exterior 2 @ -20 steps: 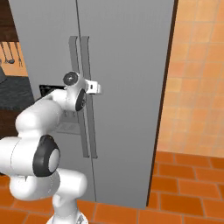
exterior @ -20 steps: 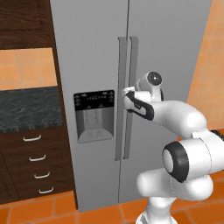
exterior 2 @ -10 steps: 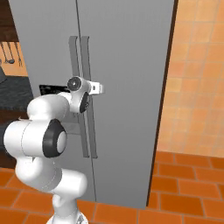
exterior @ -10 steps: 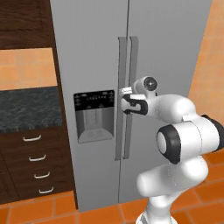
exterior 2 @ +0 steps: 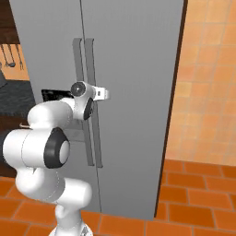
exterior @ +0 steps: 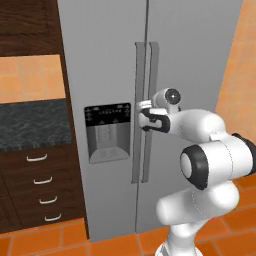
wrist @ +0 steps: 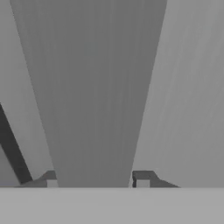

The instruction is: Take the strawberry from the fridge and place it on top of the pancake, located on the dining counter.

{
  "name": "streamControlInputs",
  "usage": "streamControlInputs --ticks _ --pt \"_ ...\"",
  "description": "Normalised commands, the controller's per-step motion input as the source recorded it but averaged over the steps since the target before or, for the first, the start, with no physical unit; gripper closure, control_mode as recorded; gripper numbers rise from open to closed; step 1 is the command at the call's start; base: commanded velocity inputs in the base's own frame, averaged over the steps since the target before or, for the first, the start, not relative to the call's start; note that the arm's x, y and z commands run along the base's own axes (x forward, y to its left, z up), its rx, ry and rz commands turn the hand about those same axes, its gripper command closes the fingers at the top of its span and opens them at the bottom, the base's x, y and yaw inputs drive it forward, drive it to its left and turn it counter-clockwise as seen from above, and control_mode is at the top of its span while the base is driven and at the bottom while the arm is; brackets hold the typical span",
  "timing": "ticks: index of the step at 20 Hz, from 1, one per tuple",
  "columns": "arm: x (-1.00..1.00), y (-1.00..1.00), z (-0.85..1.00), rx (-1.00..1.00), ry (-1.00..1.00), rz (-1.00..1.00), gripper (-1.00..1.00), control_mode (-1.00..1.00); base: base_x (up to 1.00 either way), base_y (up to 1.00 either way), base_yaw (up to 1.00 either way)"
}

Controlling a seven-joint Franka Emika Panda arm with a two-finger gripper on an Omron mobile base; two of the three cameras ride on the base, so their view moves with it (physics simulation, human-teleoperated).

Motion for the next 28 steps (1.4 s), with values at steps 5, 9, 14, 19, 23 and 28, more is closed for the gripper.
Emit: streamControlInputs --ticks 5,9,14,19,23,28 --pt "-0.95 -0.76 -0.01 0.00 0.10 -0.04 1.00 -1.00 0.00 0.00 0.00" --pt "-1.00 -0.99 0.00 0.01 0.06 -0.01 1.00 -1.00 0.00 0.00 0.00" --pt "-1.00 -1.00 0.00 0.04 0.04 -0.01 1.00 -1.00 0.00 0.00 0.00" --pt "-1.00 -1.00 0.05 0.07 0.11 -0.01 1.00 -1.00 0.00 0.00 0.00" --pt "-1.00 -0.77 0.34 0.06 0.04 -0.02 -1.00 -1.00 0.00 0.00 0.00" --pt "-1.00 -0.17 0.68 -0.01 0.00 -0.08 -1.00 -1.00 0.00 0.00 0.00"
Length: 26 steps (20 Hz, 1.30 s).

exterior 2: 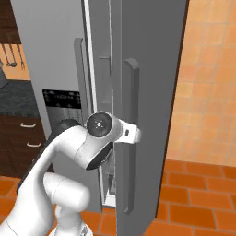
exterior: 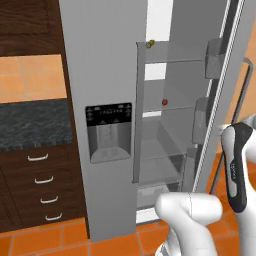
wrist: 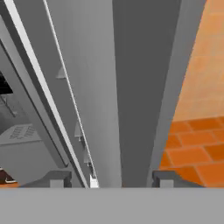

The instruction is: Take the strawberry from the fridge and place it on top of the pancake, located on the dining counter.

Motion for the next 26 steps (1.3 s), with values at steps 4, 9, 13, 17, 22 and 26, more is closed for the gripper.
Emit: streamControlInputs --ticks 4,9,13,17,22,26 --pt "-0.28 0.47 0.30 -0.27 0.17 -0.14 -1.00 -1.00 0.00 0.00 0.00" --pt "0.20 0.30 0.02 -0.54 0.23 -0.03 -1.00 -1.00 0.00 0.00 0.00" --pt "0.06 0.03 0.31 -0.47 0.53 -0.01 -1.00 -1.00 0.00 0.00 0.00" --pt "0.04 0.00 0.32 -0.54 0.77 0.04 -1.00 -1.00 0.00 0.00 0.00" --pt "0.13 0.00 -0.10 -0.50 0.84 0.21 -1.00 -1.00 0.00 0.00 0.00" --pt "0.15 -0.20 -0.23 -0.13 0.28 0.22 -1.00 -1.00 0.00 0.00 0.00"
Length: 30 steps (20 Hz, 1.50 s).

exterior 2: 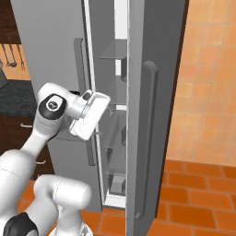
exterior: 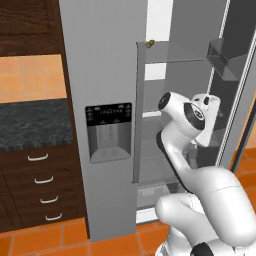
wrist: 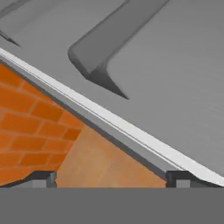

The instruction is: Take the strawberry from the fridge and place it on top of the pancake, located on the dining counter.

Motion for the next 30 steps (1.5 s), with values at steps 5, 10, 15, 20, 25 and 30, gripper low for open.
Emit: streamControlInputs --ticks 5,10,15,20,25,30 --pt "0.33 -0.22 0.00 -0.01 0.29 0.20 -1.00 -1.00 0.00 0.00 0.00" --pt "0.12 -0.30 0.00 -0.01 0.23 0.15 -1.00 -1.00 0.00 0.00 0.00" --pt "-0.01 -0.38 0.00 -0.01 0.16 0.11 -1.00 -1.00 0.00 0.00 0.00" --pt "-0.05 -0.51 0.00 0.00 0.15 0.12 -1.00 -1.00 0.00 0.00 0.00" --pt "-0.23 -0.60 0.00 0.00 0.11 0.12 -1.00 -1.00 0.00 0.00 0.00" --pt "-0.21 -0.59 0.00 -0.01 0.11 0.09 -1.00 -1.00 0.00 0.00 0.00"
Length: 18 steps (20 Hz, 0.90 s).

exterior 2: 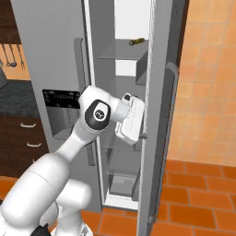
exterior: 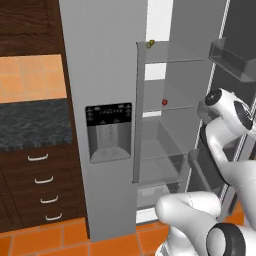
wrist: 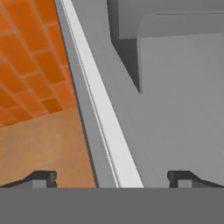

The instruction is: Take the strawberry from the fridge and place it on top of the pancake, located on the dining counter.

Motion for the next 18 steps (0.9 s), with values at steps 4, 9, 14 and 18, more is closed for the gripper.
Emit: streamControlInputs --ticks 4,9,14,18 --pt "-0.12 -0.57 0.00 -0.01 0.03 0.03 -1.00 -1.00 0.00 0.00 0.00" --pt "-0.06 -0.24 0.00 0.00 0.01 0.00 -1.00 -1.00 0.00 0.00 0.00" --pt "-0.25 0.12 0.00 -0.01 -0.02 0.03 -1.00 -1.00 0.00 0.00 0.00" --pt "-0.09 0.74 0.00 -0.03 0.00 0.03 -1.00 -1.00 0.00 0.00 0.00"
